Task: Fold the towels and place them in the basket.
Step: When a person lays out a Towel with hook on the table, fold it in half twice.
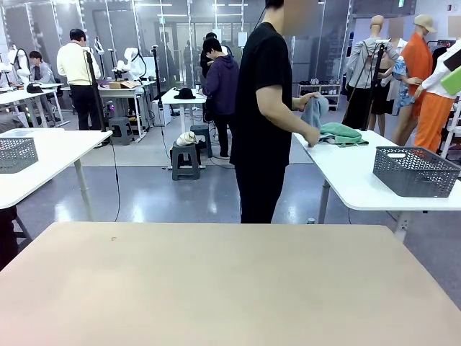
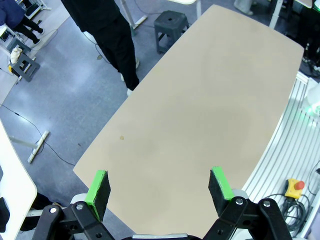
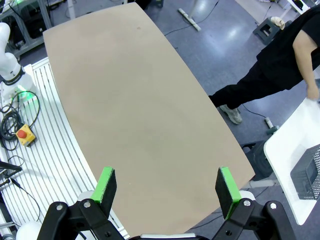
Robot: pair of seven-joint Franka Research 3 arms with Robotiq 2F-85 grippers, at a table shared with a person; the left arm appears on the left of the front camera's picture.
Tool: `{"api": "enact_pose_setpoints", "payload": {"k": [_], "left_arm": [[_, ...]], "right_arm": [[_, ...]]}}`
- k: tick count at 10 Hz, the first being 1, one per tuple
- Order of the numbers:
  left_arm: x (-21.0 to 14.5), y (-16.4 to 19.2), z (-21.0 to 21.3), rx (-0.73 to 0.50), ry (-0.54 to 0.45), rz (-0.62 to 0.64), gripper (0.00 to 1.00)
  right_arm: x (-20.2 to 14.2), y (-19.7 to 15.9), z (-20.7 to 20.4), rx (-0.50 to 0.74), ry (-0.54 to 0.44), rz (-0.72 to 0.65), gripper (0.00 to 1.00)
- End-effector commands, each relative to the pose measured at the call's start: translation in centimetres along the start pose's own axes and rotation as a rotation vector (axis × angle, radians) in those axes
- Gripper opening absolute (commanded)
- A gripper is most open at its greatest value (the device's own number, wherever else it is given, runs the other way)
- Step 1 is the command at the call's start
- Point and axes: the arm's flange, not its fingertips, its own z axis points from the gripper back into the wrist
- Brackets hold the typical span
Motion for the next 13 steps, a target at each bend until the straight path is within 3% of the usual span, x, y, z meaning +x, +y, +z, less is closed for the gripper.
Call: {"api": "enact_pose_setpoints", "payload": {"k": [1,13], "left_arm": [[0.05,-0.05,0.03,-0.004,-0.006,-0.004,1.00],[0.05,-0.05,0.03,-0.004,-0.006,-0.004,1.00]], "right_arm": [[0.07,-0.01,-0.12,0.005,-0.009,0.002,1.00],[0.07,-0.01,-0.12,0.005,-0.009,0.002,1.00]]}}
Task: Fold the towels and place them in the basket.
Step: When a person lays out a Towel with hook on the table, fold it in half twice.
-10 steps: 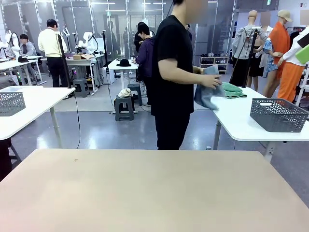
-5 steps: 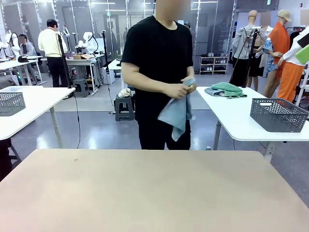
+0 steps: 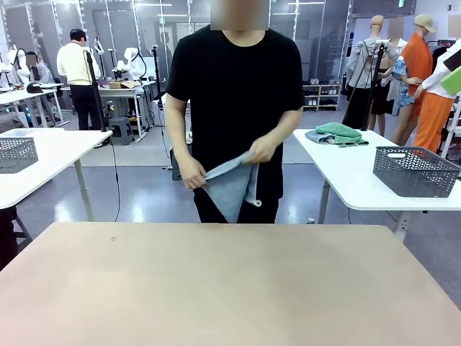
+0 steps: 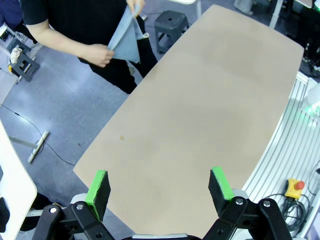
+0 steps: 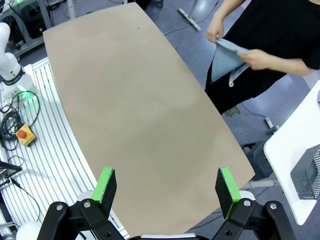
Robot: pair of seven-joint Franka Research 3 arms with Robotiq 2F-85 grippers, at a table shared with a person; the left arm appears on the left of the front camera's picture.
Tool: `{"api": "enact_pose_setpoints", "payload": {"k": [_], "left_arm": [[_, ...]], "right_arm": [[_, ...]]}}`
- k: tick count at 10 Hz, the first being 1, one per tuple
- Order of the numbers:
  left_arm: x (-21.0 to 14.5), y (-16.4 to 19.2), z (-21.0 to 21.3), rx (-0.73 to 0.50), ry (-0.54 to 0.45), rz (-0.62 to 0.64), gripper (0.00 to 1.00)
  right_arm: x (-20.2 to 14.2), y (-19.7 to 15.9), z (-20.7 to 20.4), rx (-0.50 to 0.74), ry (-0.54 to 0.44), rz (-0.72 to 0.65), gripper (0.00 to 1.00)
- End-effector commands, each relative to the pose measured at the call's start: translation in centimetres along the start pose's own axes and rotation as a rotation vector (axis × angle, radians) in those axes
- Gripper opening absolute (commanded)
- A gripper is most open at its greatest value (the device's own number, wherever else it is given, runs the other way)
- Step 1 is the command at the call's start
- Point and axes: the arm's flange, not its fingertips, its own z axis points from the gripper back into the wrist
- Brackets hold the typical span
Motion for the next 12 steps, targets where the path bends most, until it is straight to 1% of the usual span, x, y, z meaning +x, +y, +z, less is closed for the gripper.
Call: {"api": "enact_pose_setpoints", "payload": {"k": [1,12], "left_arm": [[0.05,-0.05,0.03,-0.004,-0.006,-0.004,1.00],[0.05,-0.05,0.03,-0.004,-0.006,-0.004,1.00]], "right_arm": [[0.07,-0.01,-0.12,0.005,-0.009,0.003,1.00],[0.07,-0.01,-0.12,0.005,-0.009,0.003,1.00]]}}
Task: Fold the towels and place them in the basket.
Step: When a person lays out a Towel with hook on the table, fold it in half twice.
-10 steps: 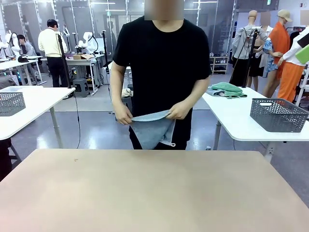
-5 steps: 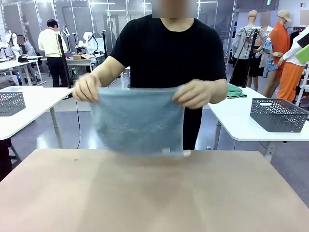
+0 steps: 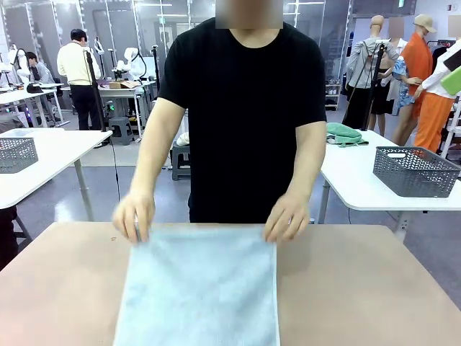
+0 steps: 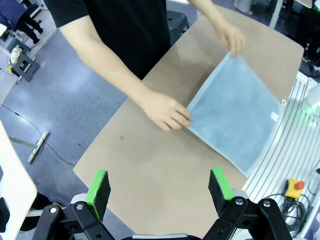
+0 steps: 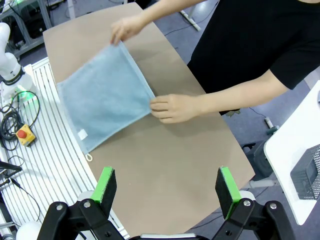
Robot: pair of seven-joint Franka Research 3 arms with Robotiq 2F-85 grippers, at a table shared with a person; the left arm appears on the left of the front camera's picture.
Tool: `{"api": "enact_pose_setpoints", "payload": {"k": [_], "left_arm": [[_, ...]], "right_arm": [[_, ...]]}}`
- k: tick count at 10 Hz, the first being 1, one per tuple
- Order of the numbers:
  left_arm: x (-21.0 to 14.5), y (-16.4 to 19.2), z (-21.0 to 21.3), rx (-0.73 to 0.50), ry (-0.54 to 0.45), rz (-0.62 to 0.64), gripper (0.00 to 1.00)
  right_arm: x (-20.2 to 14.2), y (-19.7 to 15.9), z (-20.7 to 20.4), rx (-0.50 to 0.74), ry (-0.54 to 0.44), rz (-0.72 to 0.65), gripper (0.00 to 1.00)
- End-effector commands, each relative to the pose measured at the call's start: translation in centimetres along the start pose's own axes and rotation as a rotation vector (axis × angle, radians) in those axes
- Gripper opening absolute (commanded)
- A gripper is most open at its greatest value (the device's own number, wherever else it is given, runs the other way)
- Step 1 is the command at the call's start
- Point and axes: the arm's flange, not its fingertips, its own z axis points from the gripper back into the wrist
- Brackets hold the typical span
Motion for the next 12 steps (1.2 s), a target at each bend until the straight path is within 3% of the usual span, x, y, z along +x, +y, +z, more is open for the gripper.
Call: {"api": "enact_pose_setpoints", "payload": {"k": [1,12], "left_arm": [[0.05,-0.05,0.03,-0.004,-0.006,-0.004,1.00],[0.05,-0.05,0.03,-0.004,-0.006,-0.004,1.00]], "right_arm": [[0.07,-0.01,-0.12,0.005,-0.009,0.003,1.00],[0.07,-0.01,-0.12,0.005,-0.009,0.003,1.00]]}}
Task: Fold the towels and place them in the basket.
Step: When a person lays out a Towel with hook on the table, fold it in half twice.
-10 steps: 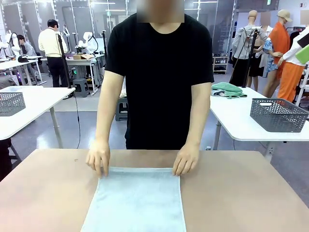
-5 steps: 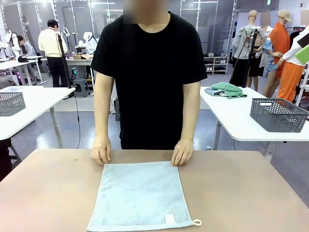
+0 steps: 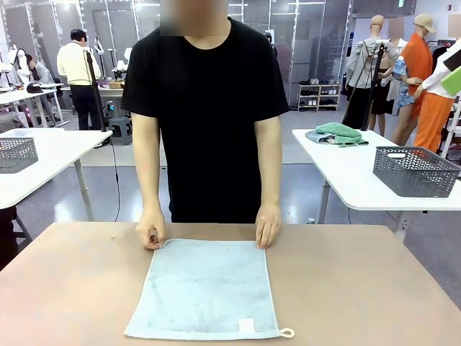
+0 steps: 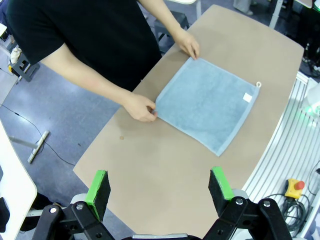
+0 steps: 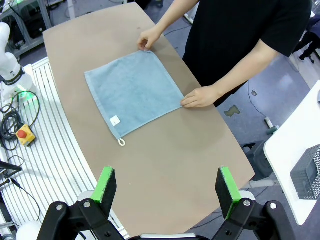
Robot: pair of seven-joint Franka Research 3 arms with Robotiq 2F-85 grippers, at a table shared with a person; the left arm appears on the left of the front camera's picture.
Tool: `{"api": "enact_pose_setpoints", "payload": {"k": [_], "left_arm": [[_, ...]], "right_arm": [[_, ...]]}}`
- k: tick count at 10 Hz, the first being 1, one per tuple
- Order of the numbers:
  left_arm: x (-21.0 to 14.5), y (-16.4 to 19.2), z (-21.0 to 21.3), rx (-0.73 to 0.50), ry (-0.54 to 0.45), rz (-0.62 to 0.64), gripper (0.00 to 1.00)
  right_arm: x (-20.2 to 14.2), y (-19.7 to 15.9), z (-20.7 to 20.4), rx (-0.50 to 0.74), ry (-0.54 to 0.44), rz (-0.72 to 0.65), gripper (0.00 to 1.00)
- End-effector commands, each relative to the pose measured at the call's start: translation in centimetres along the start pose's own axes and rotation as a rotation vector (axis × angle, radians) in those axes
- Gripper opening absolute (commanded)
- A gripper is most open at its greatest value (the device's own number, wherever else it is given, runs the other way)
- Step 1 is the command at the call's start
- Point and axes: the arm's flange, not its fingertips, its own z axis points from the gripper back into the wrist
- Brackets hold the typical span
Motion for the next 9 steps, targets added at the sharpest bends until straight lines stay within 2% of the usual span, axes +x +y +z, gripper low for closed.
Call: {"api": "enact_pose_setpoints", "payload": {"k": [1,7,9], "left_arm": [[0.1,-0.1,0.0,-0.004,-0.006,-0.004,1.00],[0.0,0.0,0.0,0.000,0.000,0.000,1.00],[1.6,-2.4,-1.7,0.011,0.037,-0.107,1.00]], "right_arm": [[0.1,0.0,-0.1,0.005,-0.009,0.003,1.00],[0.0,0.0,0.0,0.000,0.000,0.000,1.00],[1.8,1.0,-1.4,0.031,0.035,0.072,1.00]]}}
